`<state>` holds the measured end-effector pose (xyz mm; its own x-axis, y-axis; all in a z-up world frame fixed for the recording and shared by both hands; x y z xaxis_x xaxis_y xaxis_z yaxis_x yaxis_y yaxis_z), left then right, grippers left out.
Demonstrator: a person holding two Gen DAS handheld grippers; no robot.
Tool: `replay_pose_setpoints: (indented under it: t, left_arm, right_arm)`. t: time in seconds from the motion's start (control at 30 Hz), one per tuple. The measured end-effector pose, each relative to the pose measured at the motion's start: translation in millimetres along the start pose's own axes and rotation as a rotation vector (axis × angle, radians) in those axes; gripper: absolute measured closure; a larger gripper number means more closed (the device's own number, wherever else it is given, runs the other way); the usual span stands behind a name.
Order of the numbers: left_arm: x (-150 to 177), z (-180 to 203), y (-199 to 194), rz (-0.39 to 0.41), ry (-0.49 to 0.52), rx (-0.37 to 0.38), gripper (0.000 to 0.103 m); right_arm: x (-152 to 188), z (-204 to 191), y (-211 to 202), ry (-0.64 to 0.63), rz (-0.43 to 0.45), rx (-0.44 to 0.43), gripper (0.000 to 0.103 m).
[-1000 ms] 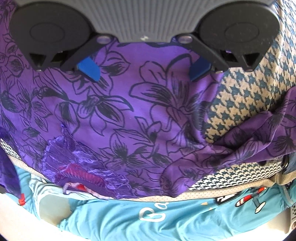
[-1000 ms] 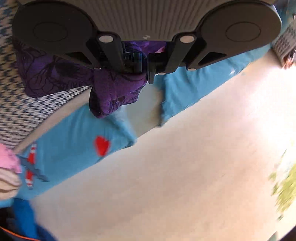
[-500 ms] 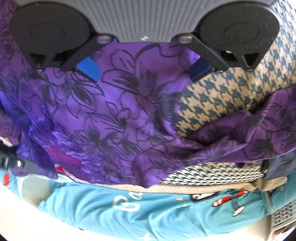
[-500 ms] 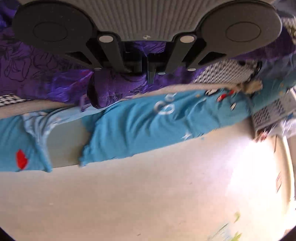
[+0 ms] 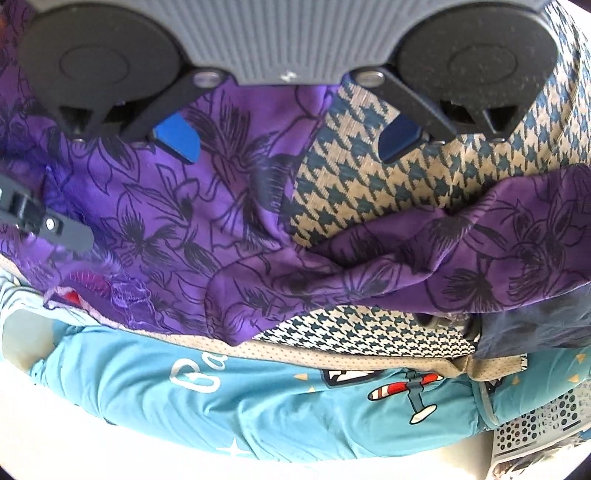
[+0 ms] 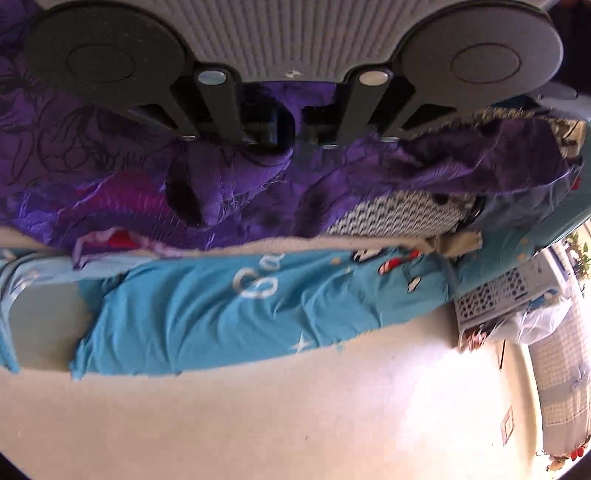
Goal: Fold clothes
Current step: 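Lift the sleeve with the right gripper and lay it across the body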
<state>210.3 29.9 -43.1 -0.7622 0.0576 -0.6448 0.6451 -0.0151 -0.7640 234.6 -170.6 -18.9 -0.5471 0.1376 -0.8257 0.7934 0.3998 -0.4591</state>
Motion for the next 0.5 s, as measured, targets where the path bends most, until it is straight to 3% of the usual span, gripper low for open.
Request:
replay_pose_setpoints:
  t: [0.1,0.27,0.5]
  left_arm:
    - [-2.3,2.9,-2.0,0.009,-0.003,-0.001,0.000]
    - [-3.9,9.0,-8.9,0.023,-0.006,0.006,0.000]
    - [-5.5,7.1,-12.5,0.043,-0.004,-0.013,0.000]
  right_arm:
    - [0.9,-0.1,-6.5,0.019,-0.010,-0.017,0.083]
    - [3.3,-5.9,-19.7,-0.018,-0.014,-0.043,0.064]
    - [1.8,0.4,-21.8,-0.087,0.023,0.134,0.062]
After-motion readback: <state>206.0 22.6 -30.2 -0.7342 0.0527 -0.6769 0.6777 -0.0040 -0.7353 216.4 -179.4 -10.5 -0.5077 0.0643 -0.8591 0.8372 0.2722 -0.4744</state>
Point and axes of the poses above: each gripper's, at about its wrist camera, not at the fingertips, and y roughly the way its jaws point, z to its right, x to its underside, the point moved 6 cm from there along y, roughly the way its jaws point, and after that the axes turned 6 degrees about y, right-handed, at the moved point
